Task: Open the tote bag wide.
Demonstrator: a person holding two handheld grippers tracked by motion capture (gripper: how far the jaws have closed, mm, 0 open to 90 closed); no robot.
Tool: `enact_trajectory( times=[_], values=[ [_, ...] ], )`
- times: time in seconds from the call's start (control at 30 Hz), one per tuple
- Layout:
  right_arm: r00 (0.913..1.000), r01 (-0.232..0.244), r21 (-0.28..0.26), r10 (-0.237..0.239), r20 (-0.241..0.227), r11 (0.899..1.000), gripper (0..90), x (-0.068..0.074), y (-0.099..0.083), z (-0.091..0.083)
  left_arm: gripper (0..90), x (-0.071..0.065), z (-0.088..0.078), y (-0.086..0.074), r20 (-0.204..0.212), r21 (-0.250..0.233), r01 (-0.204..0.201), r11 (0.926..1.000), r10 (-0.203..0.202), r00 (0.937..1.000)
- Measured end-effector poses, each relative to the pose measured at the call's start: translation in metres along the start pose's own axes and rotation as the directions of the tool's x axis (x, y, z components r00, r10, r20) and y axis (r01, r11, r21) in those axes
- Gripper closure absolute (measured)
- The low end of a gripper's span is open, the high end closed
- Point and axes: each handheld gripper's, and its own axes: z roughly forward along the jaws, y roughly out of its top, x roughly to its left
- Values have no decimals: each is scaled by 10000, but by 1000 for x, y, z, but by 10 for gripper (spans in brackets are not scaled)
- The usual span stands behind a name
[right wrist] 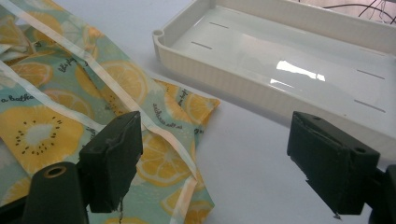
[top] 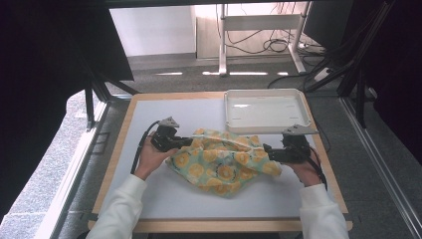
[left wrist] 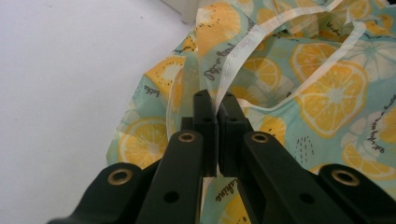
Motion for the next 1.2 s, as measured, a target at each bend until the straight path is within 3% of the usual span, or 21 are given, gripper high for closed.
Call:
enact_trajectory(
  times=[0.27, 0.5, 1.2],
  values=[
    [9993, 248, 34, -247, -277, 9997, 196, 8, 7, 6, 889, 0, -2, 0, 50, -39, 72, 10000, -72, 10000],
    [9957, 758, 316, -740, -565, 9966, 204, 19, 15, 23, 889, 3, -3, -2, 137, -57, 190, 9998, -189, 9997],
    [9867, 1008, 324, -957, -1314, 9944, 210, 32, 34, 55, 887, 5, -6, -3, 300, -185, 334, 9993, -328, 9990]
  ],
)
